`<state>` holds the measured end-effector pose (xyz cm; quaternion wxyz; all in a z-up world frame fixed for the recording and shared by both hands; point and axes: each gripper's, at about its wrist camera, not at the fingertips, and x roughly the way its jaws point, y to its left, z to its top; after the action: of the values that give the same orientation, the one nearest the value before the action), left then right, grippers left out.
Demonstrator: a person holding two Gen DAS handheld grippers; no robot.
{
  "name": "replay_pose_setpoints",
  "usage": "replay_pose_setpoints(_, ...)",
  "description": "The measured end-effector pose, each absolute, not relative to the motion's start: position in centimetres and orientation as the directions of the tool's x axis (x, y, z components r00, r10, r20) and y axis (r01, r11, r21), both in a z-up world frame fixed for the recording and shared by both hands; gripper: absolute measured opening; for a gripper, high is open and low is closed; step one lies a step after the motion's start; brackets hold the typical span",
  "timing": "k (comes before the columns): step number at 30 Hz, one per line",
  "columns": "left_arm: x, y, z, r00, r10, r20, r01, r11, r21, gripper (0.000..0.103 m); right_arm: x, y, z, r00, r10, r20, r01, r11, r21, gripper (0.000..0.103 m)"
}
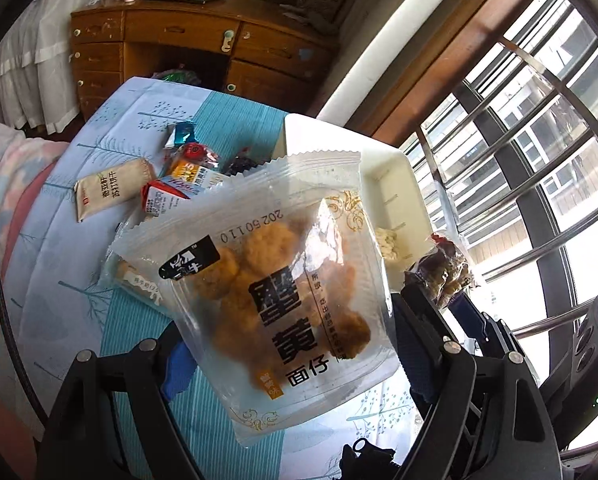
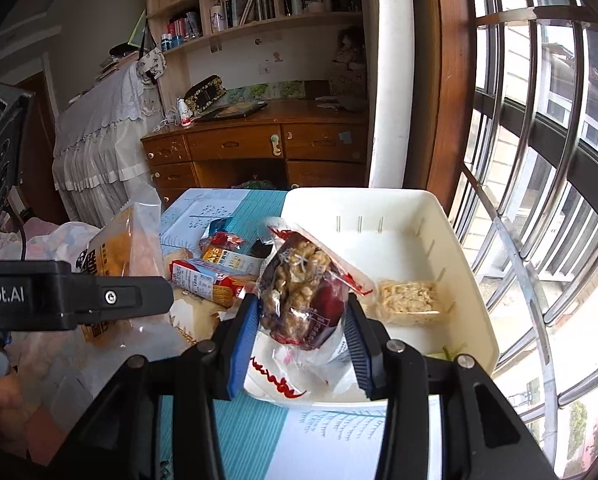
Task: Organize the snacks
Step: 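Carry the cookie pack with the left gripper while the right carries the nut bag into the tray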
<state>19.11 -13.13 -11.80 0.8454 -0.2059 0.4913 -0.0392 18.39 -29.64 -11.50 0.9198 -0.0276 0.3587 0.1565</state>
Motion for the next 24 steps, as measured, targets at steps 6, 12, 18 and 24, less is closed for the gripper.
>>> replay_pose_setpoints(6, 19.9, -16.9, -11.6, 0.522, -0.256, -0.813, -0.077, 0.936, -0.344, 0.083, 18.7, -32.3, -11.7, 0.712, 0.239, -0.660, -0.290, 0.956, 0.035, 0.043)
replay_pose_setpoints(12, 21.2, -19.9, -11.7, 0.529, -0.231, -0.816, -0.029, 0.957, -0.290, 0.083, 19.5, -34.9, -12.5, 0.708, 0.197, -0.679, -0.241, 0.970, 0.030, 0.043)
replay_pose_setpoints(18, 22.5, -22.3, -12.1, 0.515, -0.217, -0.829, 0.010, 0.969, -0.247, 0.083, 20.4, -37.4, -13.2, 0.708, 0.161, -0.688, -0.185, 0.982, 0.039, 0.043)
replay_pose_setpoints(24, 23.4, -23.9, -12.5, 0.487, -0.190, -0.852, 0.030, 0.979, -0.201, 0.085, 21.5, -39.2, -13.9, 0.689, 0.147, -0.710, -0.148, 0.987, 0.060, 0.043)
